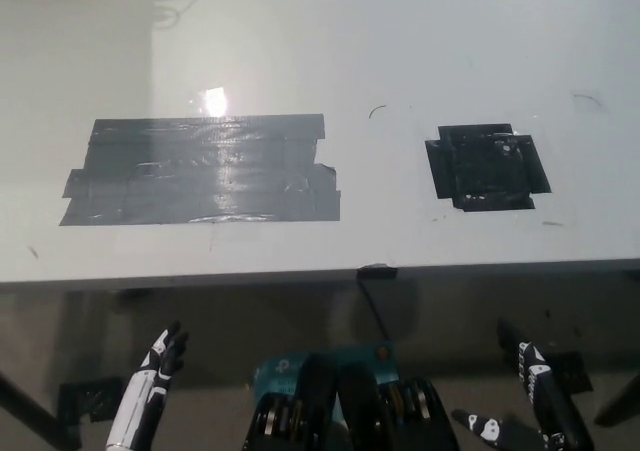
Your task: A spray bottle is kept on the black marked spot on the table infront of the robot and the robot extends its right arm to pick it up and hands it to a person
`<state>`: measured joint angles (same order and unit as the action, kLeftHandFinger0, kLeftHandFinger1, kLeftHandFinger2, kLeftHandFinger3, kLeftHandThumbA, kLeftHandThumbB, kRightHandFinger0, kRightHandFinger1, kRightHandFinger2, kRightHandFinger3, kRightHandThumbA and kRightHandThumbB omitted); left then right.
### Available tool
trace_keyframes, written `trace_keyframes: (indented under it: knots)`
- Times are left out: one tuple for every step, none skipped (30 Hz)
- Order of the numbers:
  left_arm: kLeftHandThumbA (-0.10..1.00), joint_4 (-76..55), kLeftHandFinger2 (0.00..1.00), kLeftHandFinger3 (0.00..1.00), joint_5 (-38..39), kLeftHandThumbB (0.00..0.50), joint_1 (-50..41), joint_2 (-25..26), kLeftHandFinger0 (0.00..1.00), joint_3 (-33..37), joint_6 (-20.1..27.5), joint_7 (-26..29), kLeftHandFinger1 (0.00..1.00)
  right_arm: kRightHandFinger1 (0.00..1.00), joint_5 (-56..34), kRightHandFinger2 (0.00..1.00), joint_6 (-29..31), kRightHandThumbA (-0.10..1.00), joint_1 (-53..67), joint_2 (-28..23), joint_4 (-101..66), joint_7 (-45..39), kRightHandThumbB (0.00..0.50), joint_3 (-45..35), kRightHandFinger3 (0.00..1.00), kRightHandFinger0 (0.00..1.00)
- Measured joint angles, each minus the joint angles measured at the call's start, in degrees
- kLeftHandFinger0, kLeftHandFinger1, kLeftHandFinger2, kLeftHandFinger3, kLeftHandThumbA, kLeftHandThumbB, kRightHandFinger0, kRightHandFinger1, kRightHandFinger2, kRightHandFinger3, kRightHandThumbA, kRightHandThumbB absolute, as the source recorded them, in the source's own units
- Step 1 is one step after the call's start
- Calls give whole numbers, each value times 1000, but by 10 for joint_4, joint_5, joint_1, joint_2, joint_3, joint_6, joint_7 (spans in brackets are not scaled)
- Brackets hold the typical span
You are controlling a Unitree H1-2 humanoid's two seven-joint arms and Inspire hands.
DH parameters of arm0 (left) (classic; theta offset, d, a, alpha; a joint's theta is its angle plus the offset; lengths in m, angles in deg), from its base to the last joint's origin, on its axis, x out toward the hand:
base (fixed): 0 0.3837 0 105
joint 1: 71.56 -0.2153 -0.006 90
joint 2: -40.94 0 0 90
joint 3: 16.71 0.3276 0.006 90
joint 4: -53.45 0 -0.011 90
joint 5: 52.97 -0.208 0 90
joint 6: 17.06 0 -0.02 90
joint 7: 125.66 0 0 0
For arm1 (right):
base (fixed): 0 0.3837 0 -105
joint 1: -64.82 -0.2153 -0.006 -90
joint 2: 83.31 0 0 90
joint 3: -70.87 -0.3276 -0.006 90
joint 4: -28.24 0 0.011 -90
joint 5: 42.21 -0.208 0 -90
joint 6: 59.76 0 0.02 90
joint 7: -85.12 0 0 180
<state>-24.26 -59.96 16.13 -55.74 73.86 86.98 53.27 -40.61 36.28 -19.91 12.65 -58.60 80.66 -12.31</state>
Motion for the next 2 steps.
trace_keyframes:
  knots:
    - [1000,0,1000,1000,0,500,0,0,1000,0,0,0,1000,1000,0,1000,0,923,0,0,0,-1,422,0,1000,1000]
    - [1000,0,1000,1000,0,500,0,0,1000,0,0,0,1000,1000,0,1000,0,923,0,0,0,-1,422,0,1000,1000]
